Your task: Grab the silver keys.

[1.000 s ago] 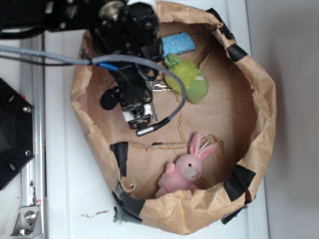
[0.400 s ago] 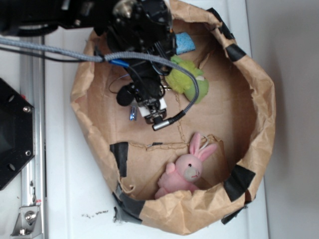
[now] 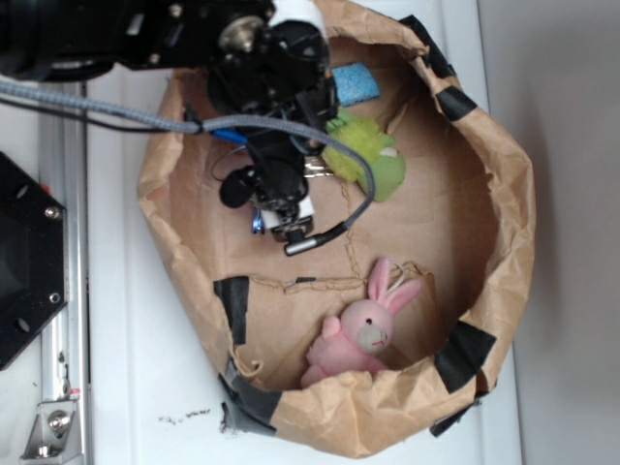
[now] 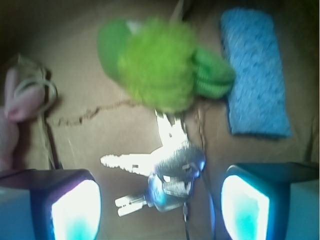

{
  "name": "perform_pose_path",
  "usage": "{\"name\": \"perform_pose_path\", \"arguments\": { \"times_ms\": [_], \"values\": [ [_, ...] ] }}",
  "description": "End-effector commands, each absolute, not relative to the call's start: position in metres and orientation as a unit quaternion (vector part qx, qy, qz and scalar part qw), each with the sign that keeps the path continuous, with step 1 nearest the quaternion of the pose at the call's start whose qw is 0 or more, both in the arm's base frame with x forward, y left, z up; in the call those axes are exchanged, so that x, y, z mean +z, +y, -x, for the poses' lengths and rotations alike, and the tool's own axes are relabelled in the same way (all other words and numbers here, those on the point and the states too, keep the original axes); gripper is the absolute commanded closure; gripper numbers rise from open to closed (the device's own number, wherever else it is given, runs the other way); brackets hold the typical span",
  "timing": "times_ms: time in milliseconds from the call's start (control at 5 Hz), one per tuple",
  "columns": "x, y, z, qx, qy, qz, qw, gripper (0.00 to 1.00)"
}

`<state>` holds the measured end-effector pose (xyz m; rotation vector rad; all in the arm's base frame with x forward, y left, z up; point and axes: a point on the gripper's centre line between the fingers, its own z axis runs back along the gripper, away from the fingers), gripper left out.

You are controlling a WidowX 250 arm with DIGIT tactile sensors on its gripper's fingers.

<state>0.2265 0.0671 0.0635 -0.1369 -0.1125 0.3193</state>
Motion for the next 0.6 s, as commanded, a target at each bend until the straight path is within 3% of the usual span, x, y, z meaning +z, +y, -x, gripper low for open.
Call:
{"name": "perform_pose_path", "arguments": {
  "times_ms": [0, 400],
  "values": [
    [0.074, 0.082, -0.221, 0.163, -0.065, 0.066, 0.982, 0.00],
    [0.056, 0.086, -0.217, 0.152, -0.055, 0.038, 0.986, 0.00]
  ]
}}
